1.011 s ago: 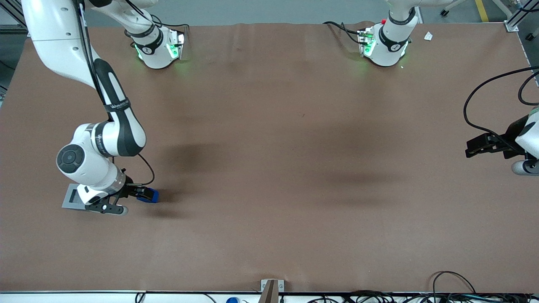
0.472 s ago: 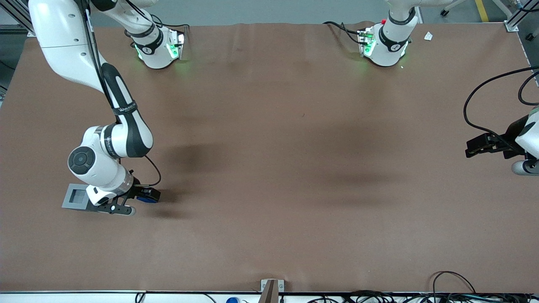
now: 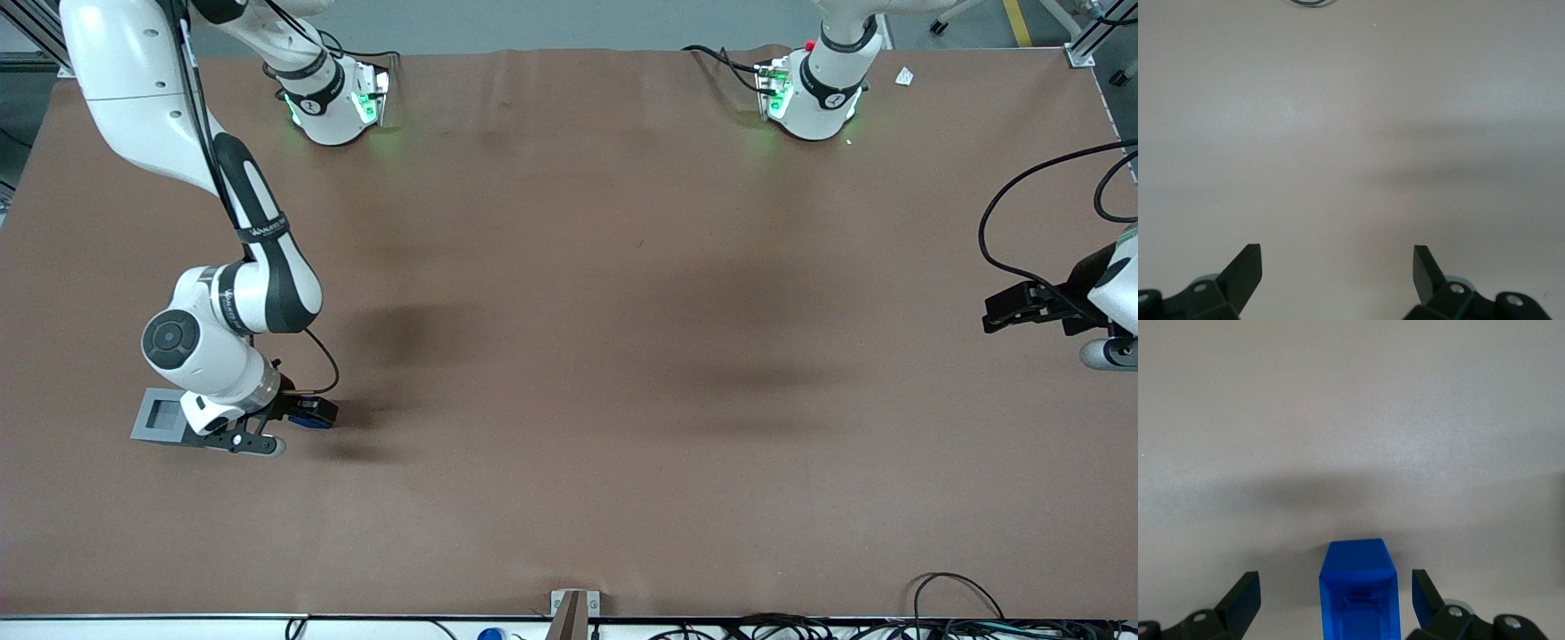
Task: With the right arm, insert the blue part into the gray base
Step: 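Close the right gripper on the blue block, then lift the blue block with the right gripper, then carry the blue block over the gray base's opening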
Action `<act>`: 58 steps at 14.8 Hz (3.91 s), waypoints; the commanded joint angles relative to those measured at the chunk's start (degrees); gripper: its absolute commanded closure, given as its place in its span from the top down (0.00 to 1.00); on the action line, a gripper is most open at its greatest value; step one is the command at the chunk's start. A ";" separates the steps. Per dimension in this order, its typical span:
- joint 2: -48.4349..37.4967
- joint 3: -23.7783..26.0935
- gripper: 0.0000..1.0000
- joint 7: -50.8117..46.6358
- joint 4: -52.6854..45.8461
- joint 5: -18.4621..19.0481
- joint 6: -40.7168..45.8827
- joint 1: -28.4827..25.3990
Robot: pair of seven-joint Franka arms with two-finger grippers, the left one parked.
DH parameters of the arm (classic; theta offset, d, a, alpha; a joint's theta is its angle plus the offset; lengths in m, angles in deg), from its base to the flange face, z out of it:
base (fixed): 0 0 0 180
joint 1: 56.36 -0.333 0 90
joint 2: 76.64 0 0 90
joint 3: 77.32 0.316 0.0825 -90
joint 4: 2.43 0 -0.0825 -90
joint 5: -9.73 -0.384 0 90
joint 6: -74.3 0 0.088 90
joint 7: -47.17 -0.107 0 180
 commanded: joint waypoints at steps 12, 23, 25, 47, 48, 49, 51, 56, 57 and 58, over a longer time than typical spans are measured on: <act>2.18 -0.10 1.00 0.26 -5.33 1.96 7.09 0.94; 2.09 -0.10 0.98 -0.62 -2.52 1.96 4.99 0.33; 2.00 -0.10 0.95 -0.53 -1.46 1.96 3.84 0.33; 1.83 -0.10 0.01 0.08 -4.00 1.87 5.32 1.02; 1.83 -0.10 0.01 0.09 -5.40 1.87 7.16 1.72; 1.57 -0.10 0.00 0.17 -7.42 1.96 10.31 1.73; 1.04 -0.10 0.00 1.57 -12.07 1.87 18.56 3.74; 0.95 -0.01 0.00 10.88 -18.24 1.52 24.49 9.46; 0.95 -0.01 0.01 12.72 -18.68 1.69 24.49 10.25; 0.95 -0.01 0.00 14.57 -19.38 1.78 25.18 11.04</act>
